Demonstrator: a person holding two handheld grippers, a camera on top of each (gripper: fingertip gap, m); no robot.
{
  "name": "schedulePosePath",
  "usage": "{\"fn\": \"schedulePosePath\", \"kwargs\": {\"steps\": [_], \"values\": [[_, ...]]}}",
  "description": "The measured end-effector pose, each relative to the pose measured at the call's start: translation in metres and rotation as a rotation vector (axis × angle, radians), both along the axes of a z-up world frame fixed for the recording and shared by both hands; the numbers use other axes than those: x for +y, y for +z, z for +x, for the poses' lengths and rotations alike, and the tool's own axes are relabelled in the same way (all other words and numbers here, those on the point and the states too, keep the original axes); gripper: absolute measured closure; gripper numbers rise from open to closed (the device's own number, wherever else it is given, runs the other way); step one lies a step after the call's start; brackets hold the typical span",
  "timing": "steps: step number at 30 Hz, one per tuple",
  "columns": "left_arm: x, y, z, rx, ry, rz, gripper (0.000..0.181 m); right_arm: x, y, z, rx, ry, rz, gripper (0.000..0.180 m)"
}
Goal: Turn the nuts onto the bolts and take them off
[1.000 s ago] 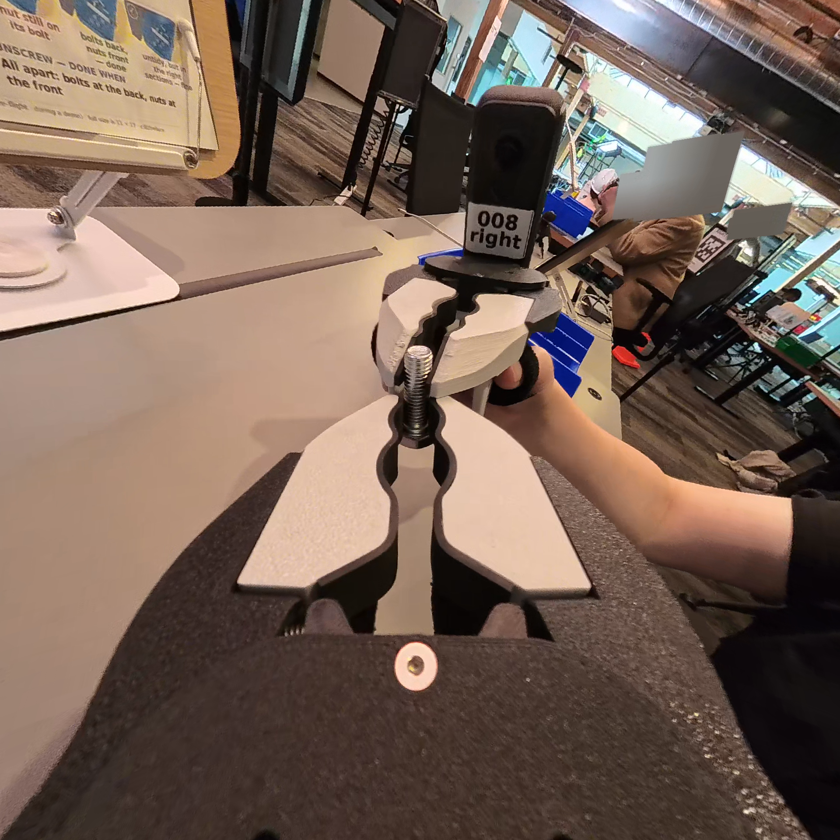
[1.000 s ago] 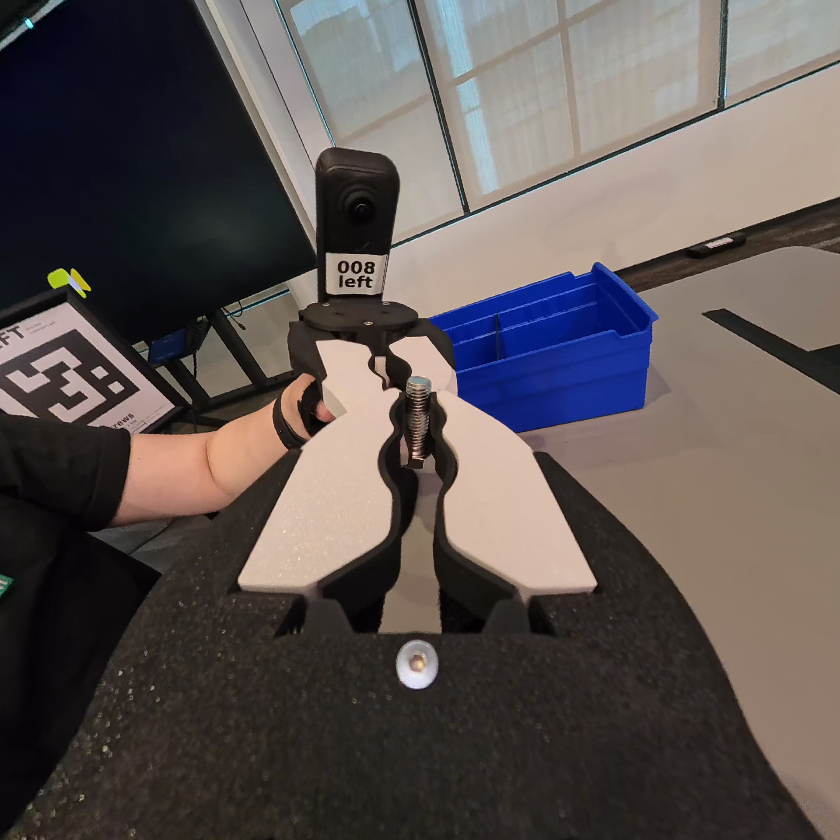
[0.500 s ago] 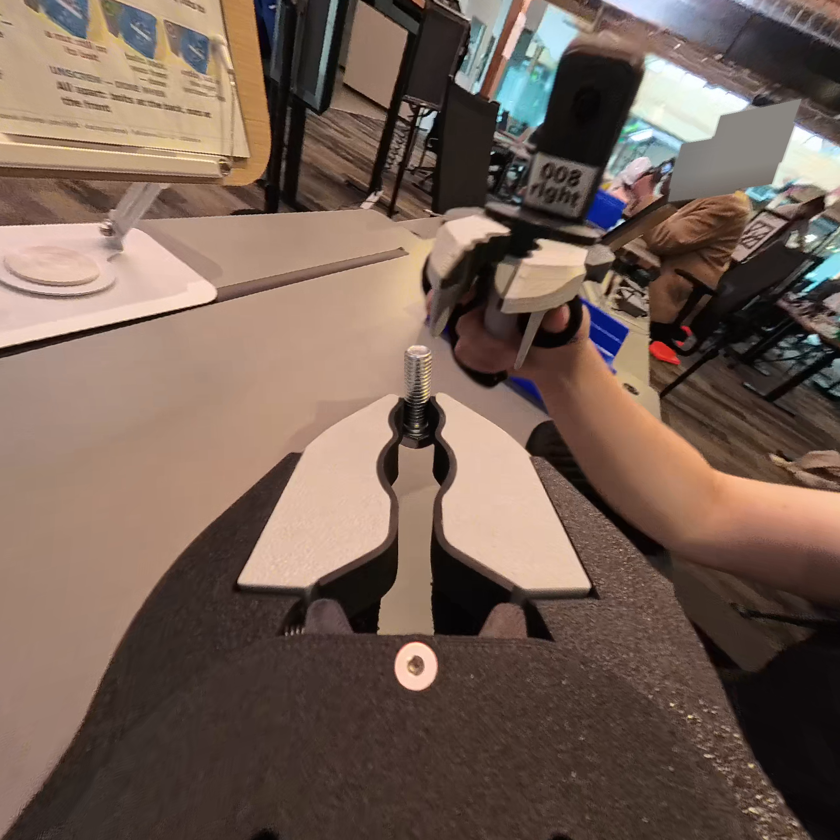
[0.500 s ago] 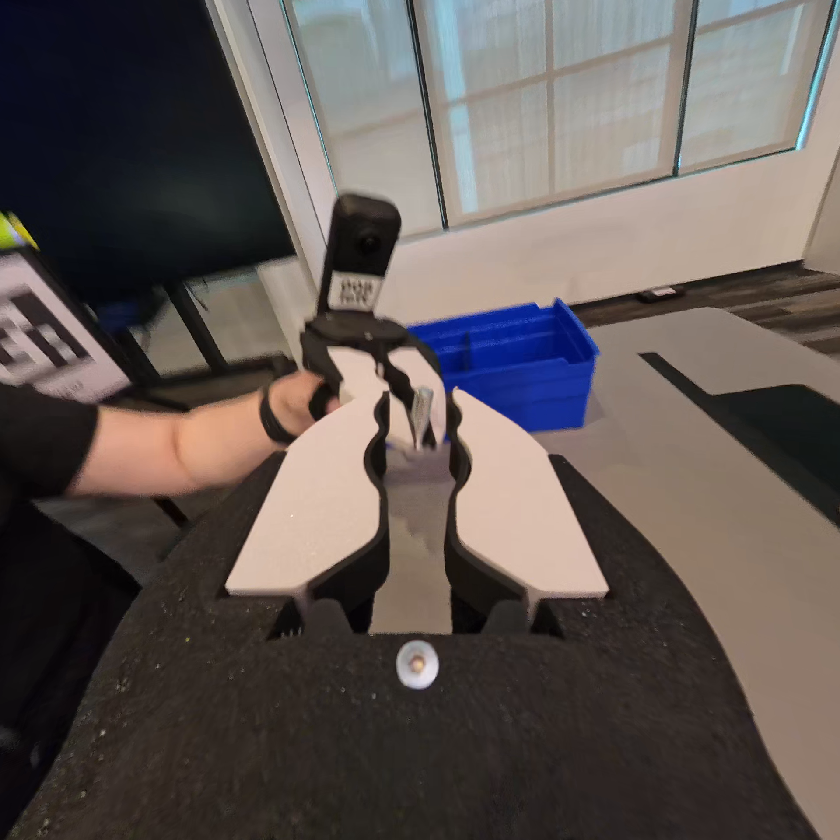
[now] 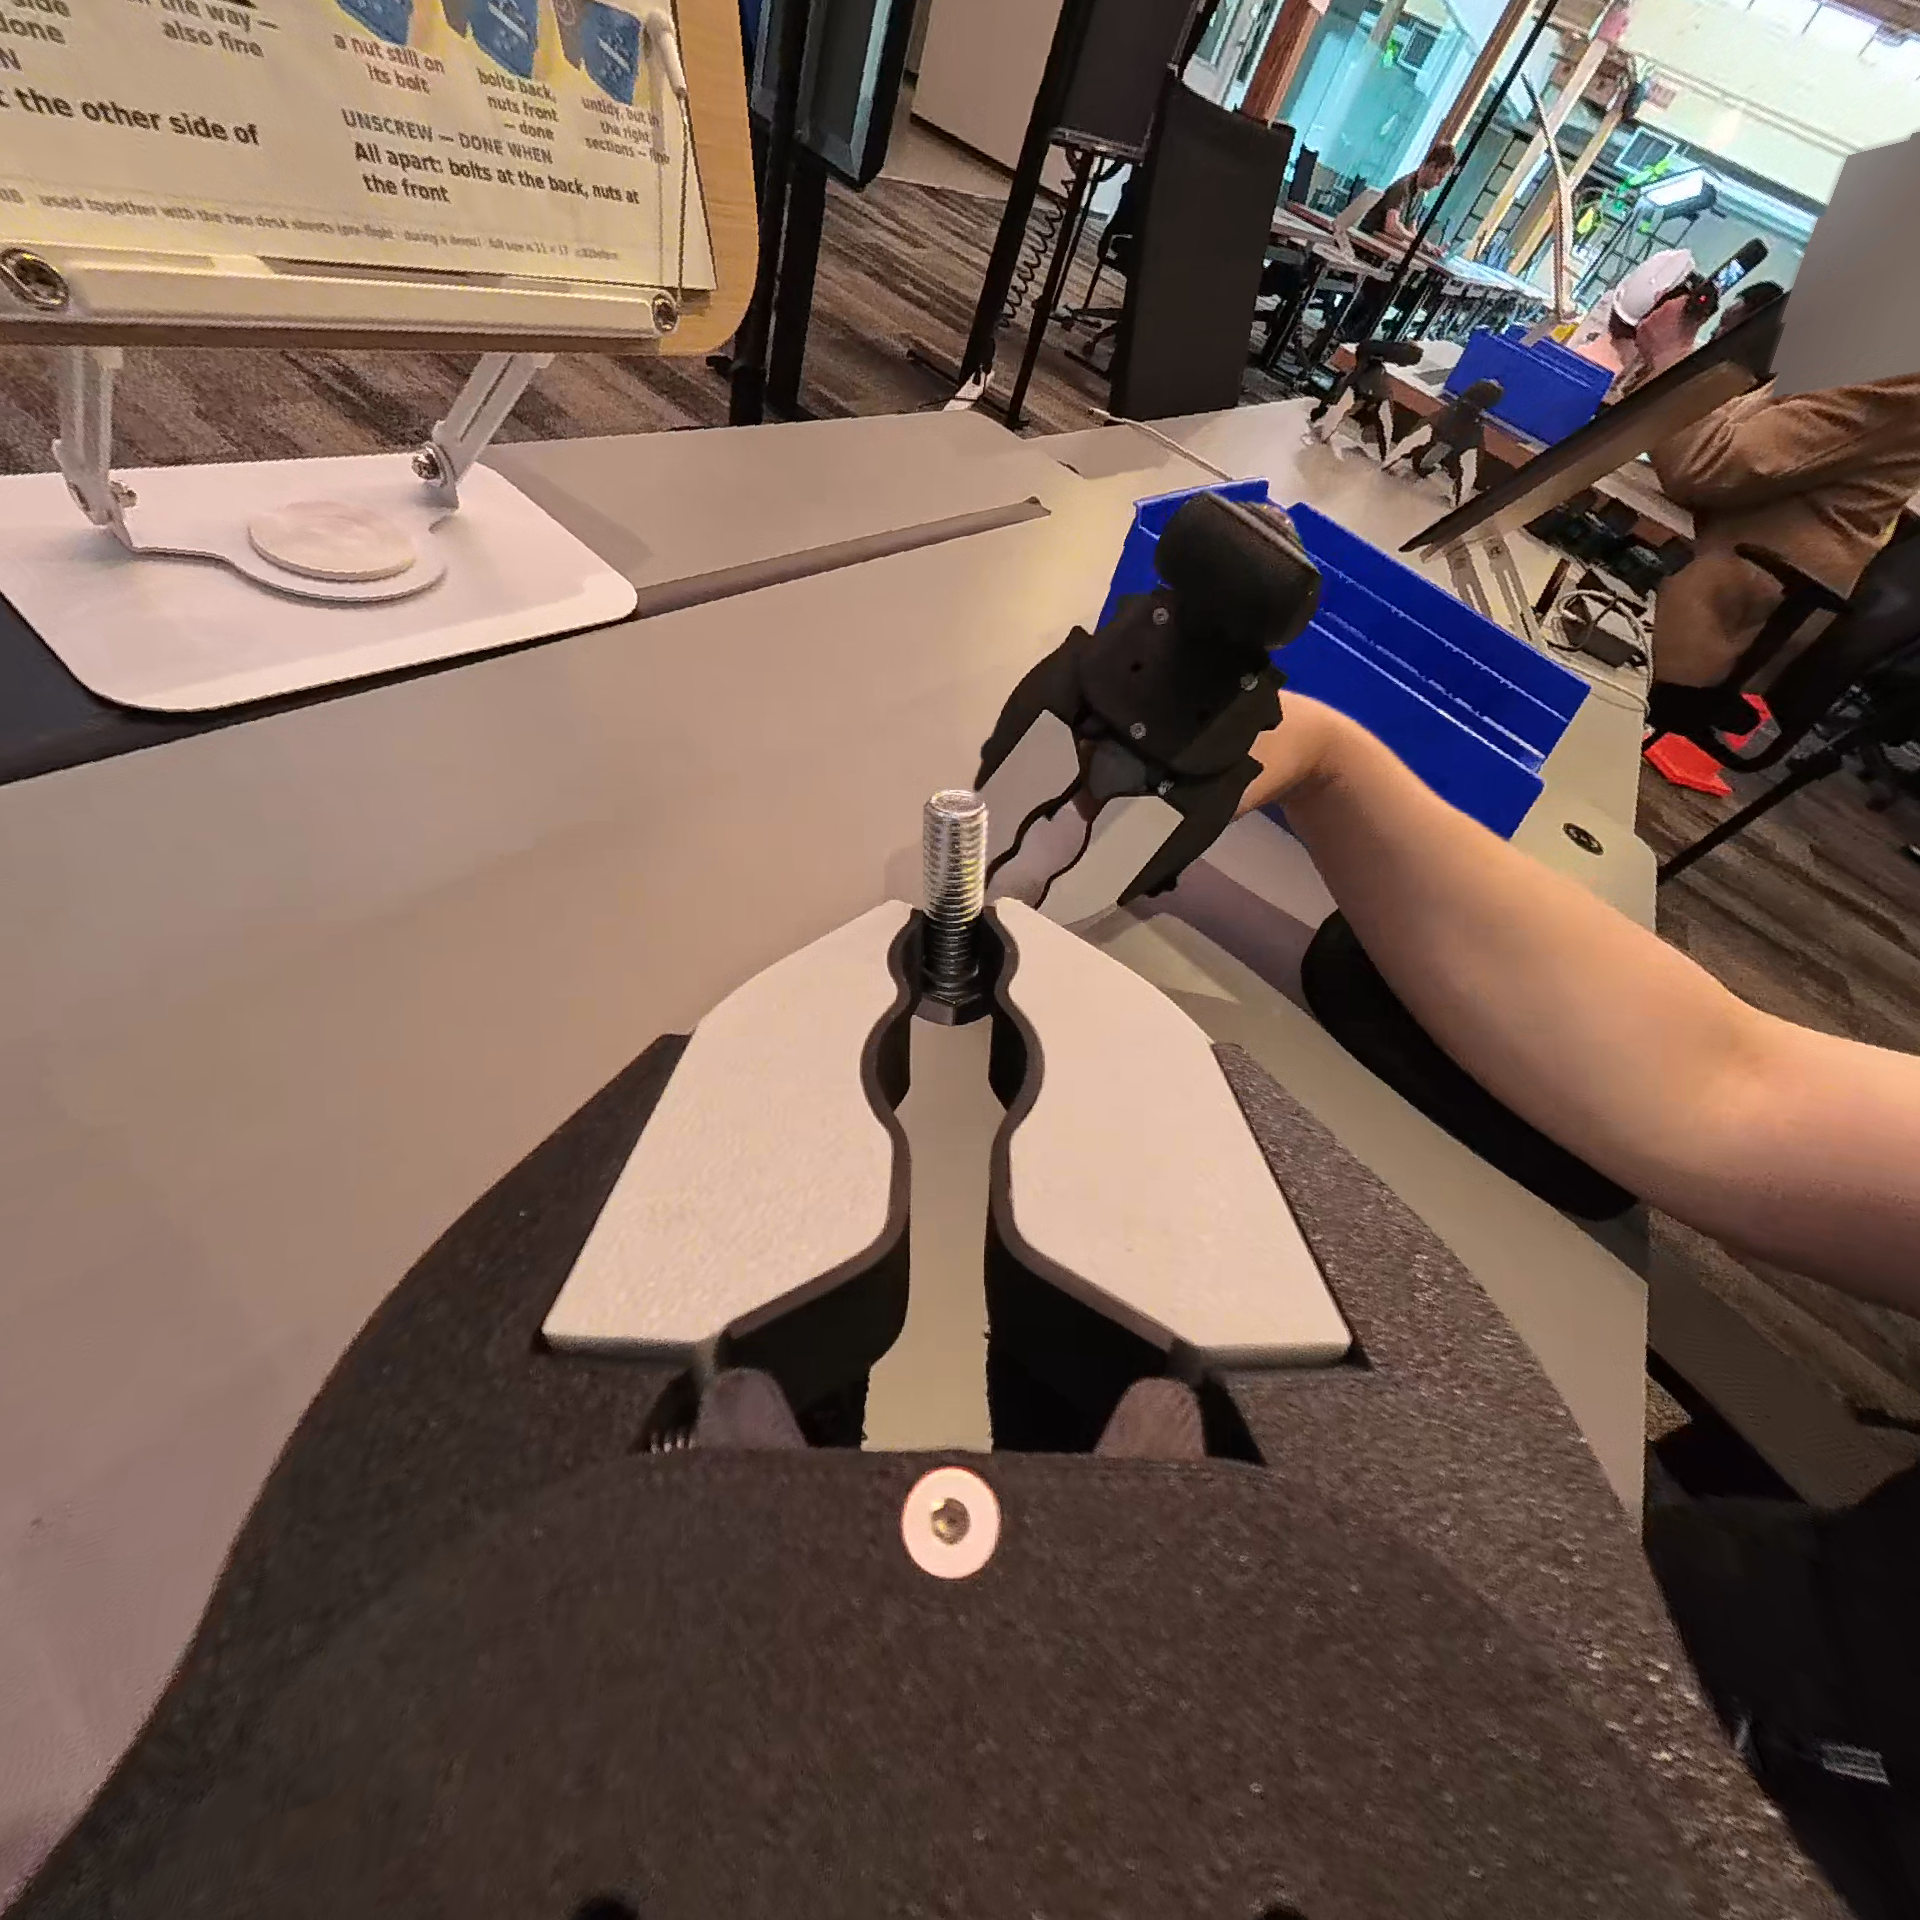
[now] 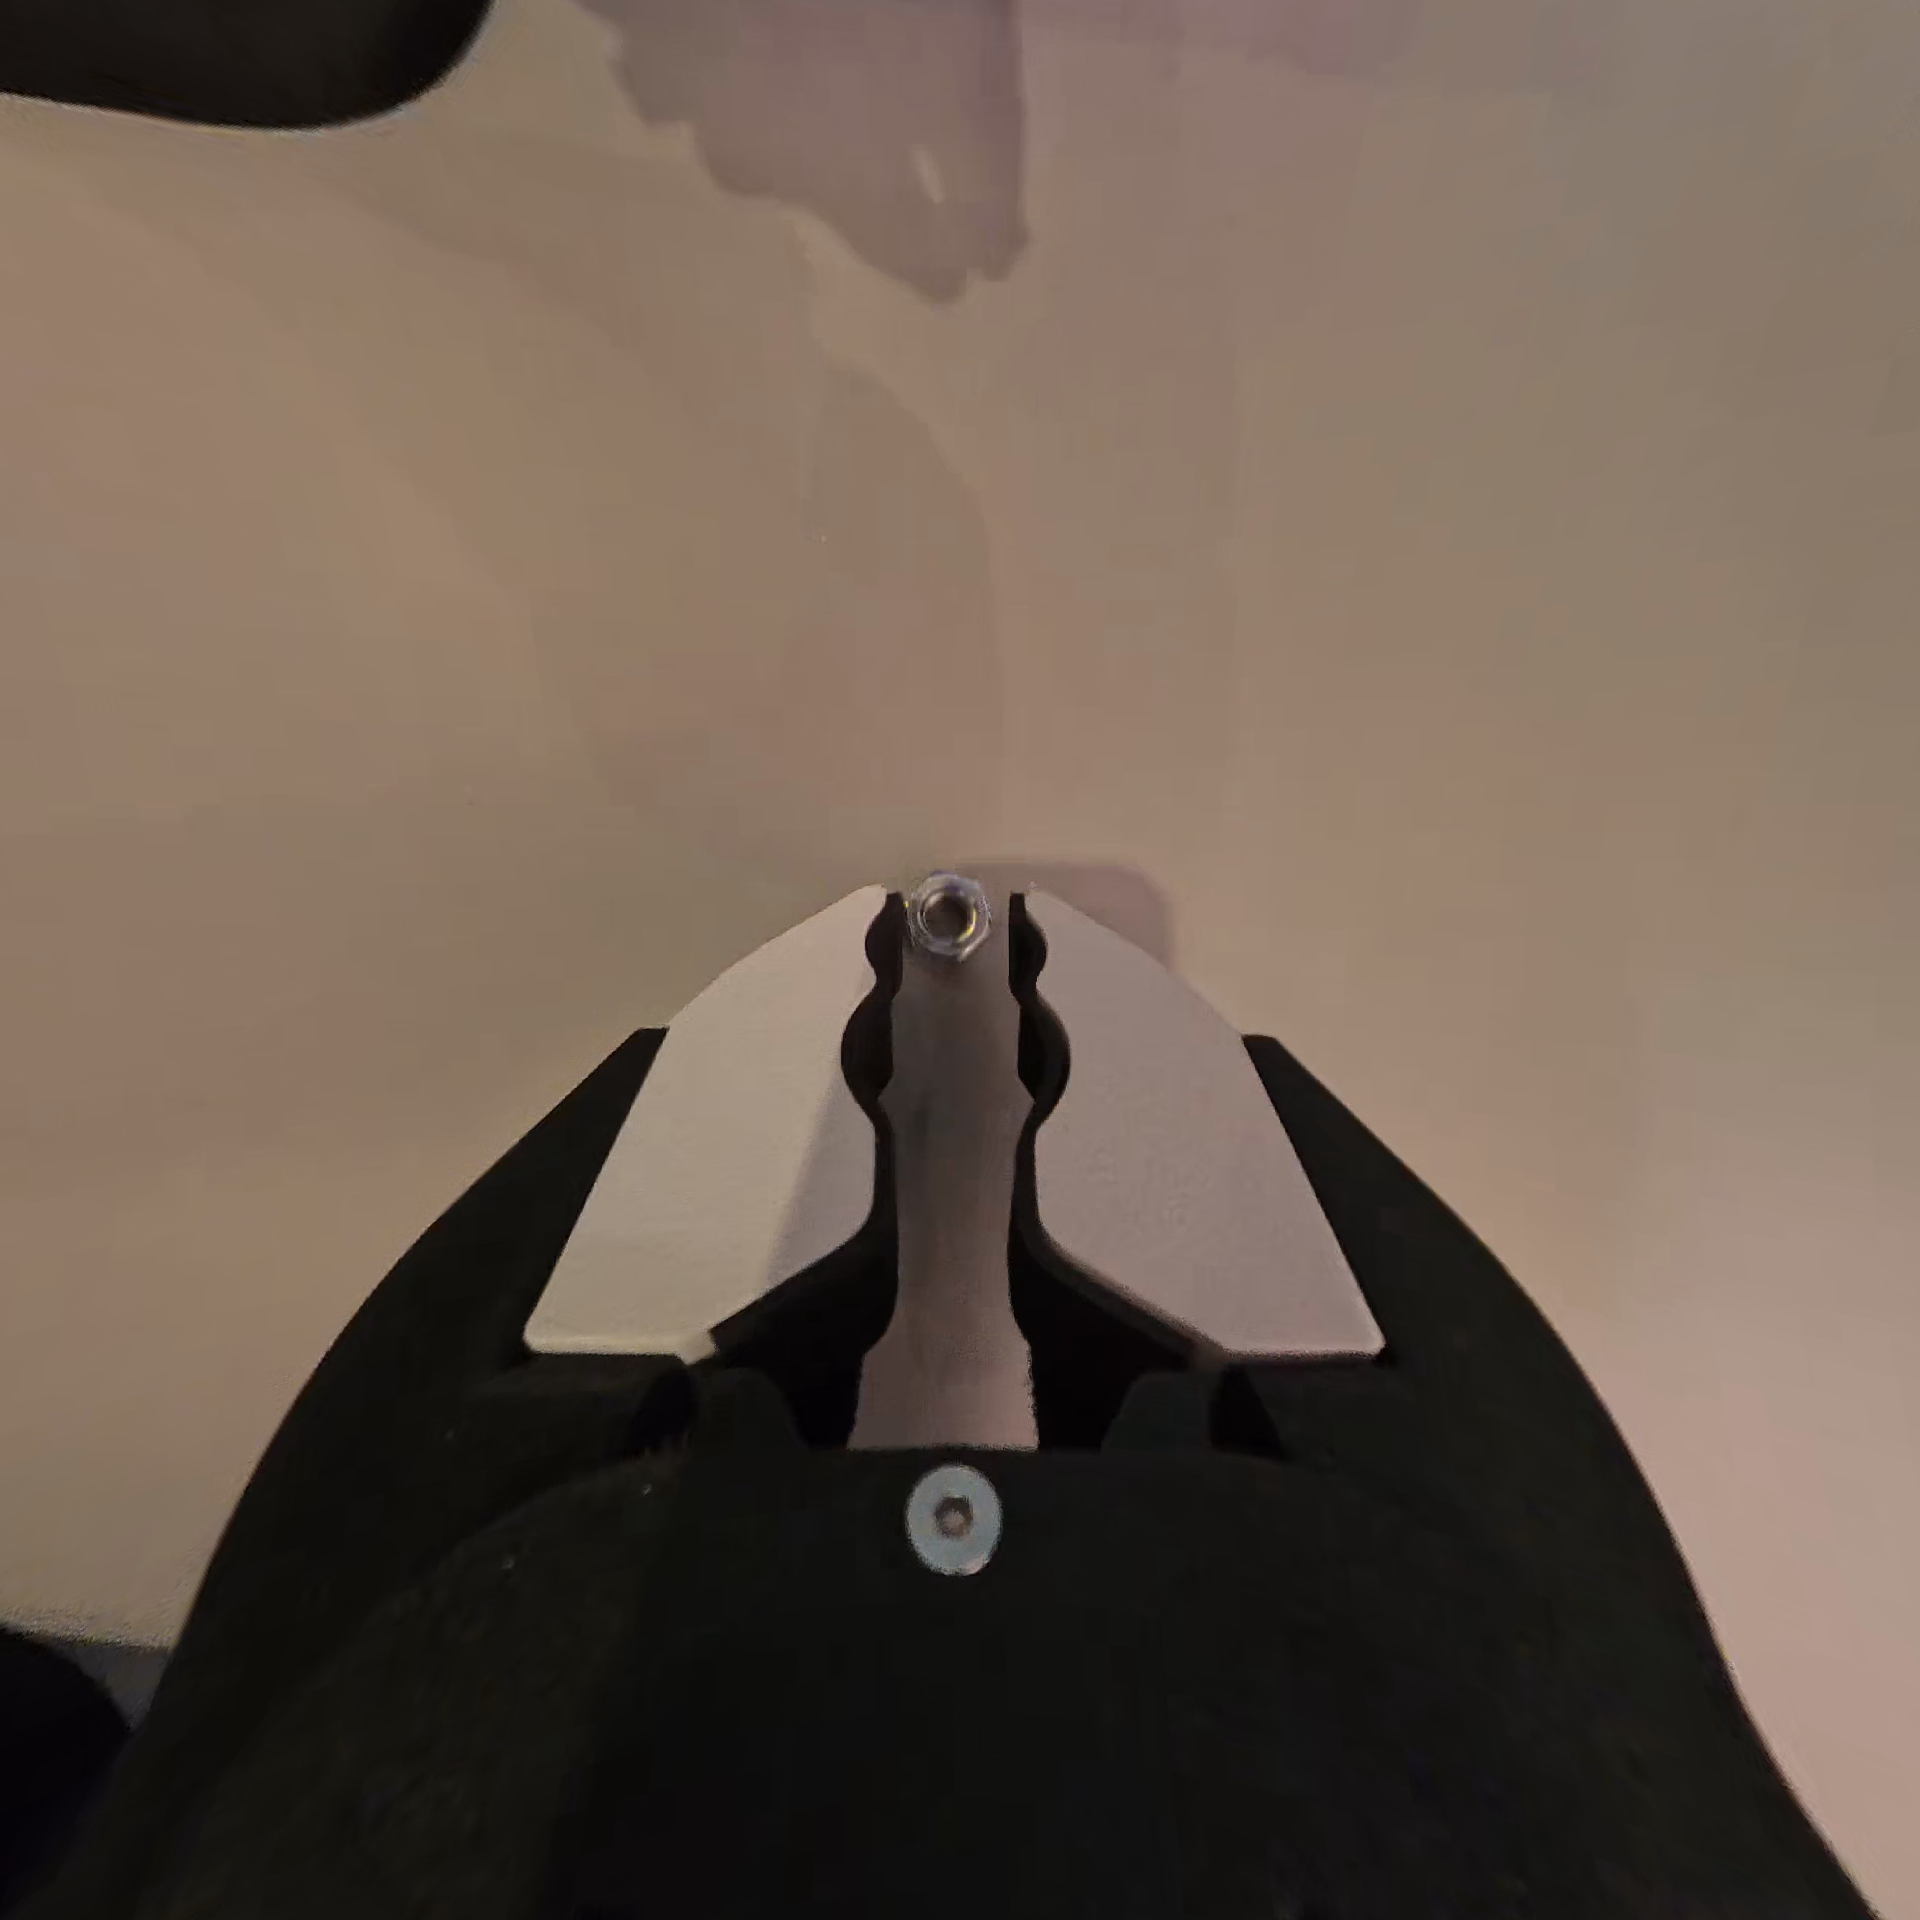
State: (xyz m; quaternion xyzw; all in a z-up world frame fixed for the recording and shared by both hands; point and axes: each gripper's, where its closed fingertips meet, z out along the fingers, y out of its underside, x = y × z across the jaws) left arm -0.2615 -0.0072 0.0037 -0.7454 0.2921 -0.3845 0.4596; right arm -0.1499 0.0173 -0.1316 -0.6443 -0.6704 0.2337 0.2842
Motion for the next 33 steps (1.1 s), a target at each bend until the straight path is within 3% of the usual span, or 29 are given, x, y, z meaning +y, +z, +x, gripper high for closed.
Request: {"fn": "schedulePosePath", "kwargs": {"steps": [16,22,28,33], "values": [[-0.011,0.001,-0.004,-0.007,-0.029,-0.020,0.171,-0.001,-0.018,-0.002,-0.099,0.046,0.036,0.153],[-0.017,-0.001,-0.003,0.013,-0.052,-0.035,0.171,-0.003,-0.012,-0.003,-0.253,0.109,0.084,0.157],[-0.024,-0.003,-0.002,0.024,-0.075,-0.039,0.171,0.003,-0.021,0.012,-0.539,0.215,0.105,0.156],[-0.027,0.000,-0.006,0.000,-0.076,-0.048,0.171,0.003,-0.018,0.004,-0.542,0.252,0.103,0.155]]}}
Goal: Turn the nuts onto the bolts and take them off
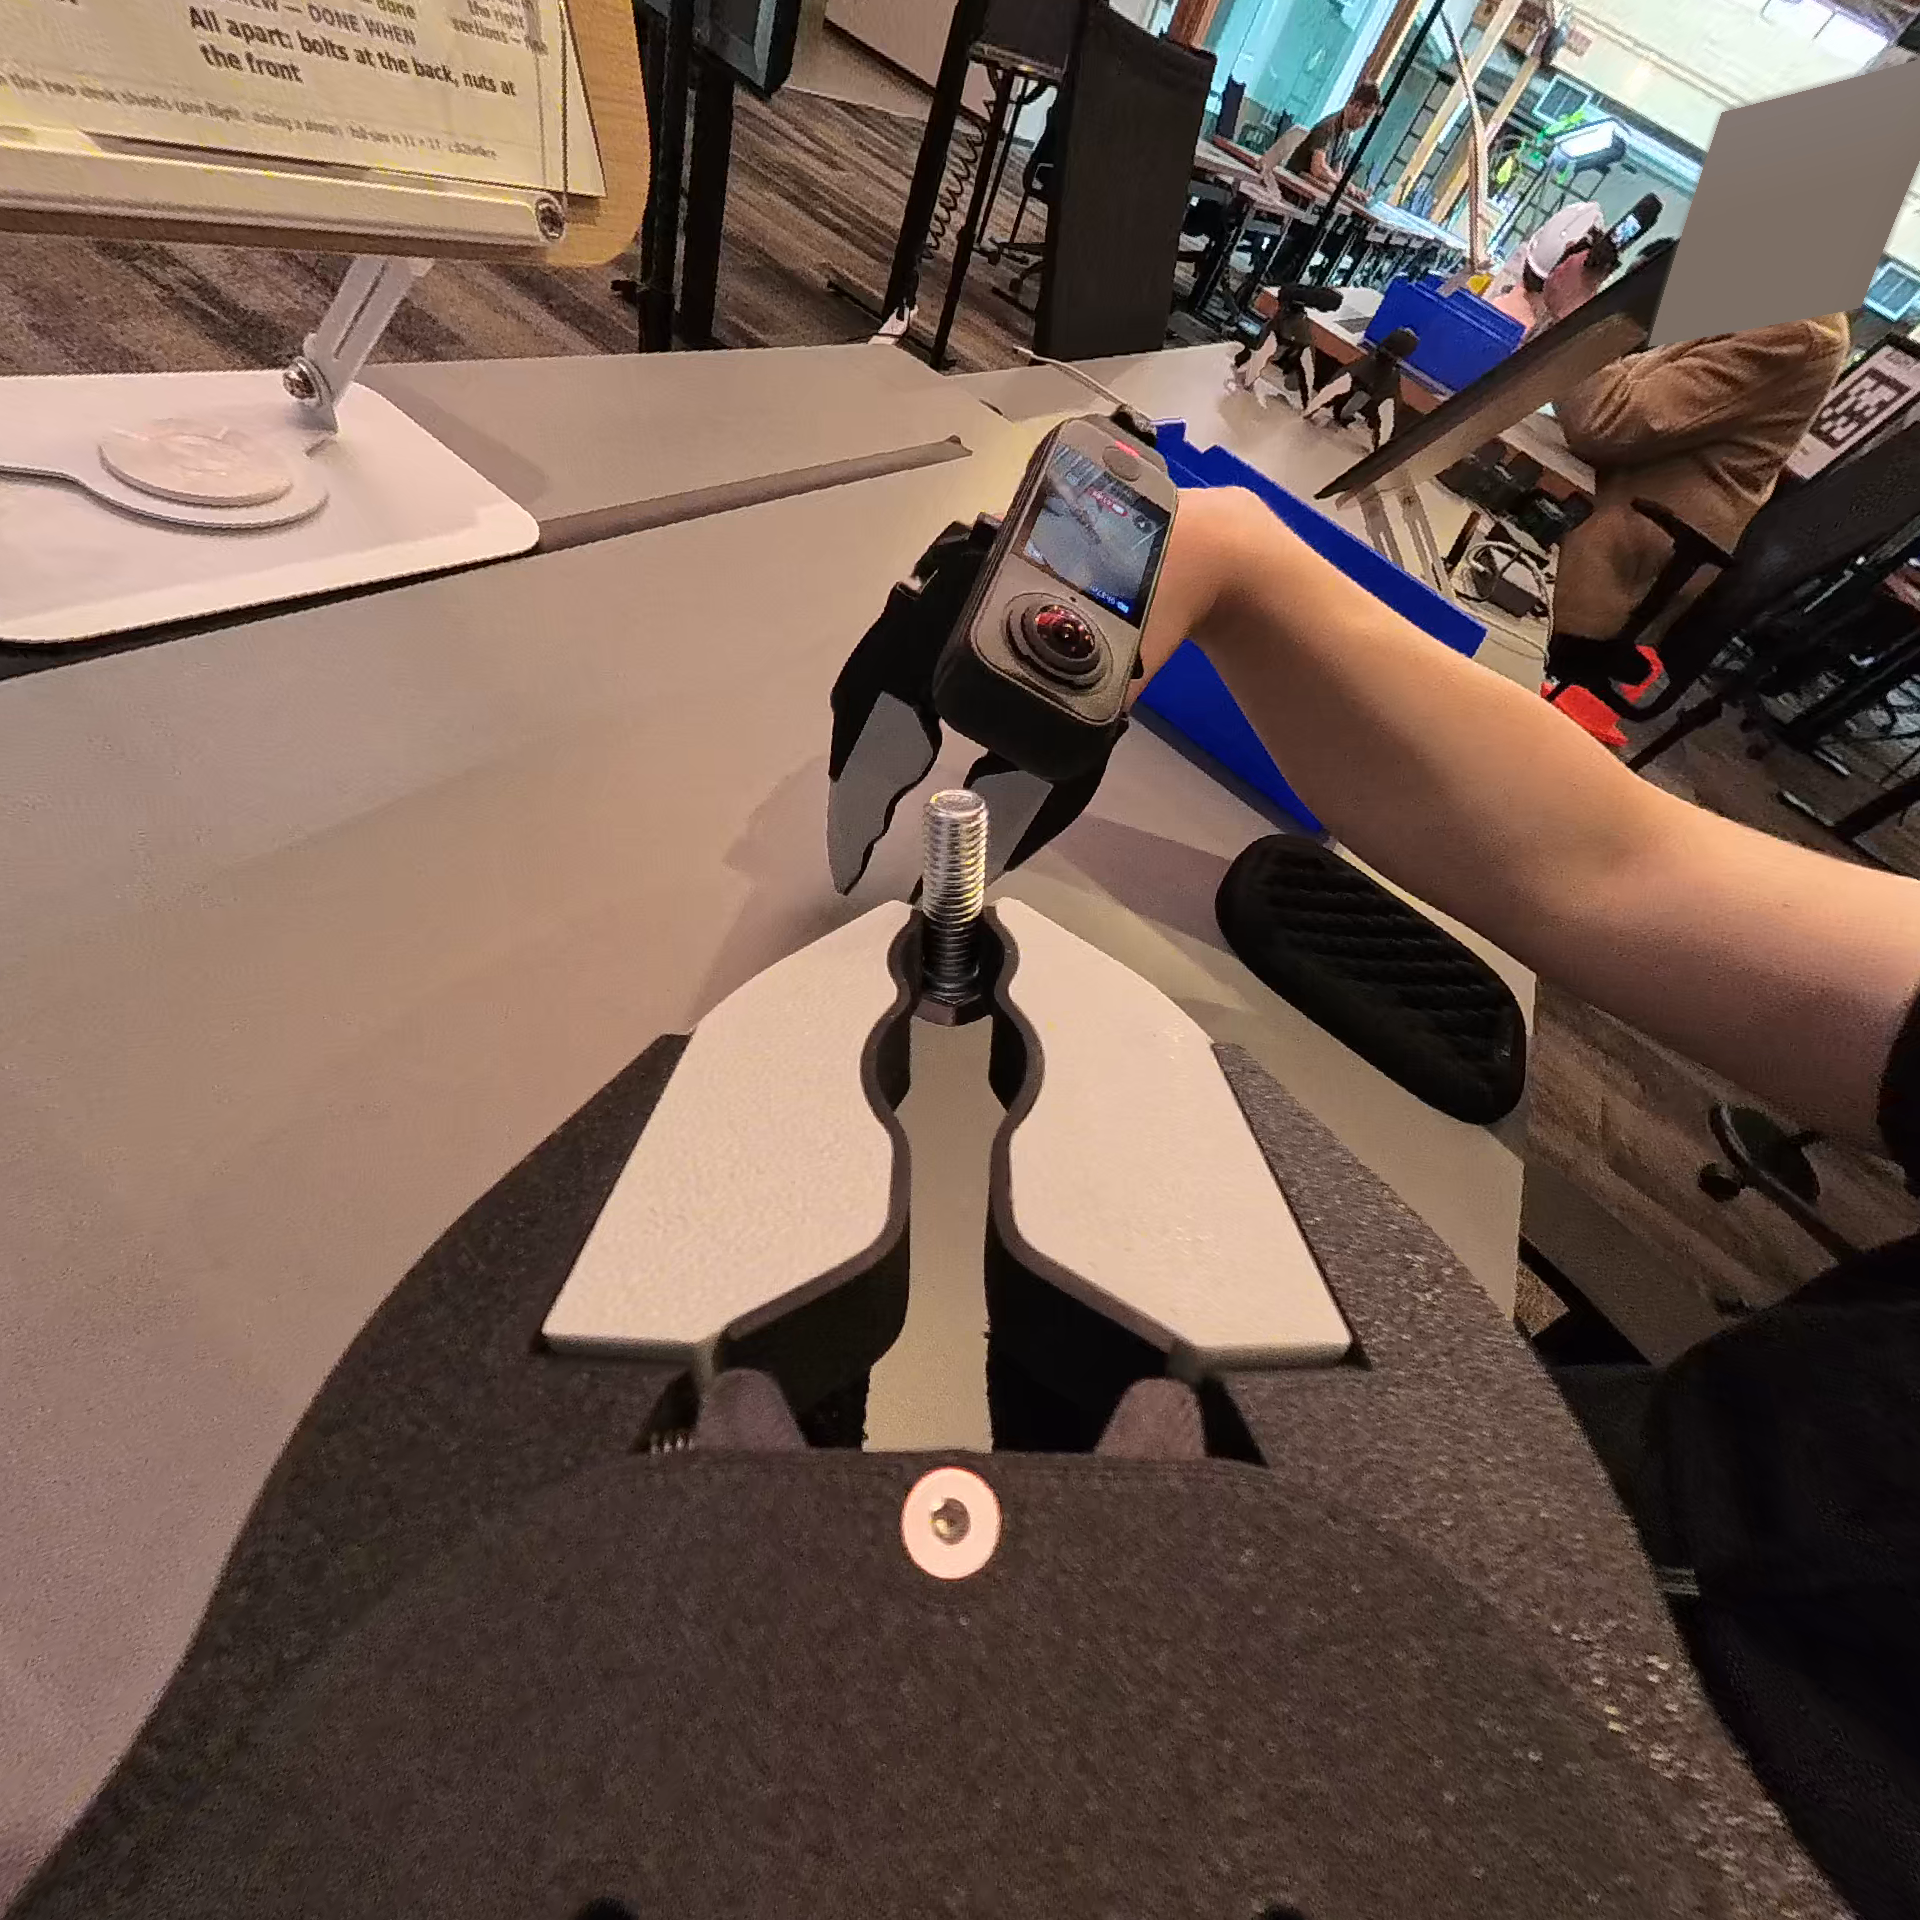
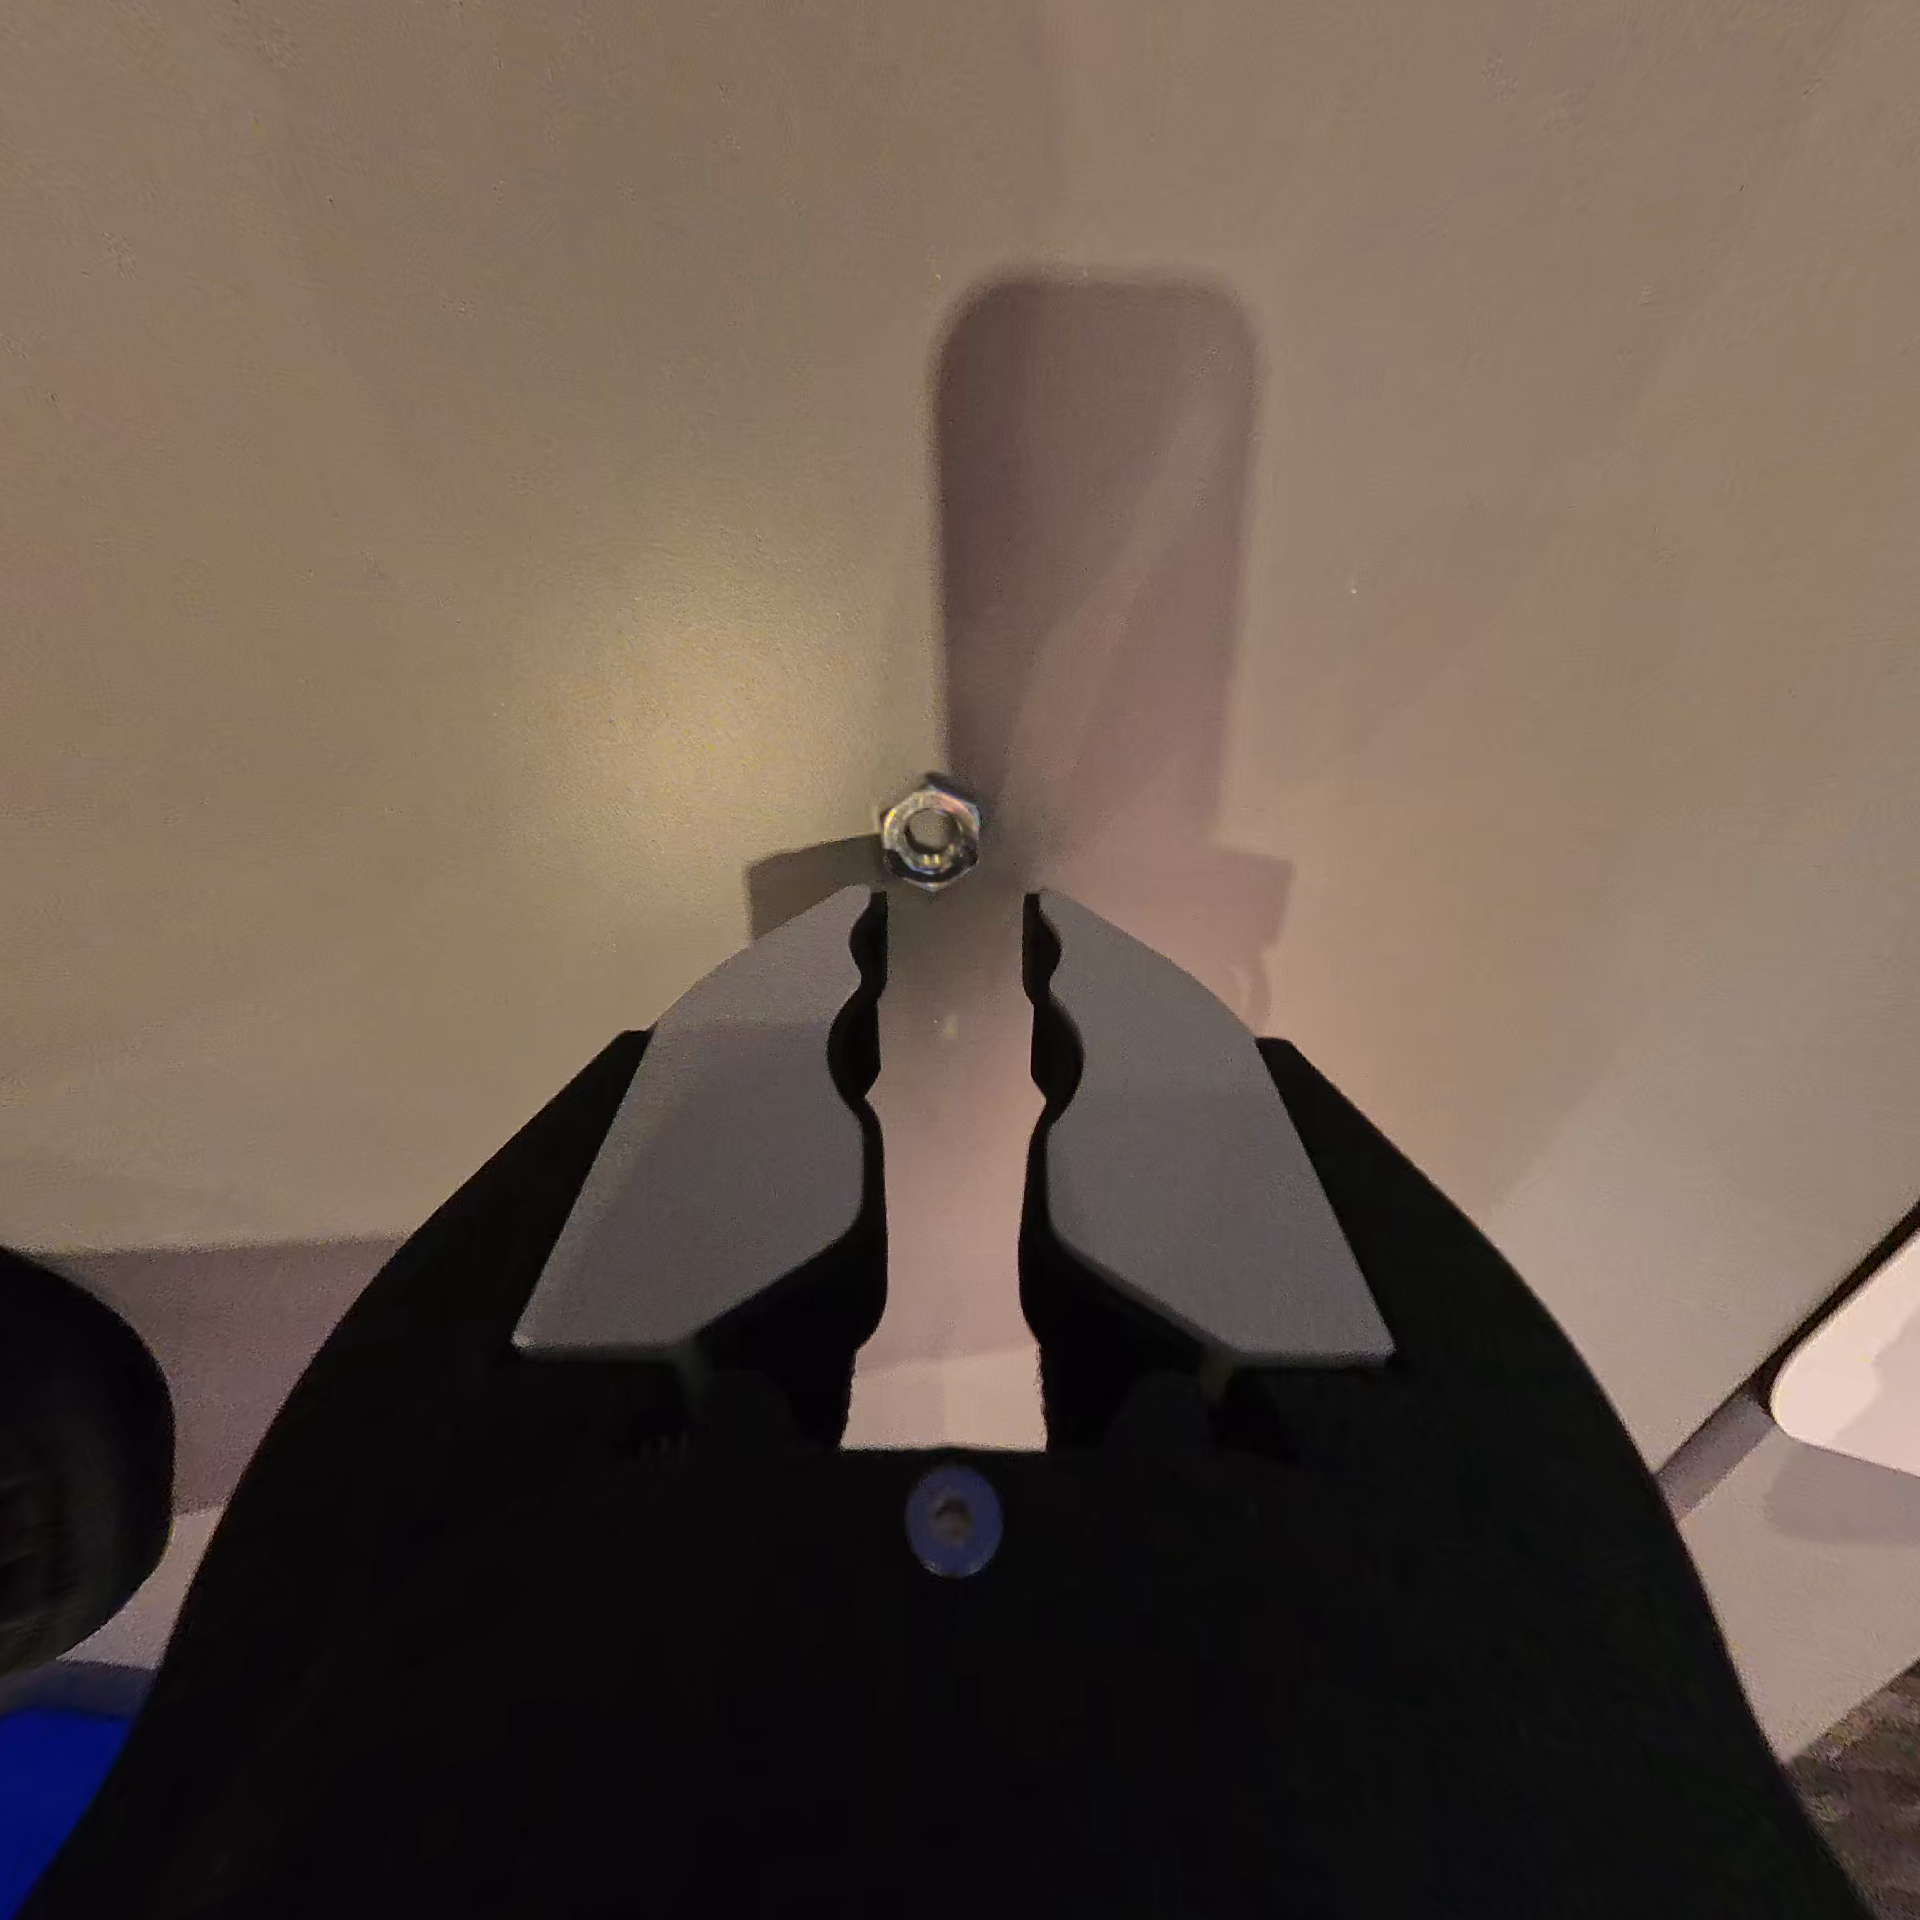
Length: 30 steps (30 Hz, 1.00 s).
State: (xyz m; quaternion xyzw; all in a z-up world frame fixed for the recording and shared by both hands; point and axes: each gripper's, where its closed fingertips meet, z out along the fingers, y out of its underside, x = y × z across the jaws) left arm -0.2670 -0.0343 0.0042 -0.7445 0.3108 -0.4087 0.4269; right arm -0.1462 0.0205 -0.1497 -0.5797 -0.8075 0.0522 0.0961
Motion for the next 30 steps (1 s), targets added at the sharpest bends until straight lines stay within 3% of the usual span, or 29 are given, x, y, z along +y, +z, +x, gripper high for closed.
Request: {"fn": "schedulePosePath", "kwargs": {"steps": [20,24,28,30], "values": [[-0.004,-0.001,-0.010,0.014,0.017,0.005,0.171,-0.011,-0.005,-0.015,0.026,-0.021,-0.104,0.162],[0.003,-0.011,-0.012,0.099,0.017,0.030,0.171,-0.014,-0.002,-0.014,0.082,-0.069,-0.138,0.163],[0.017,-0.023,-0.010,0.249,-0.008,0.070,0.171,-0.014,0.039,-0.023,0.341,-0.130,-0.189,0.163],[0.015,-0.027,0.004,0.272,-0.110,0.052,0.171,-0.017,0.073,-0.025,0.471,-0.138,-0.197,0.163]]}}
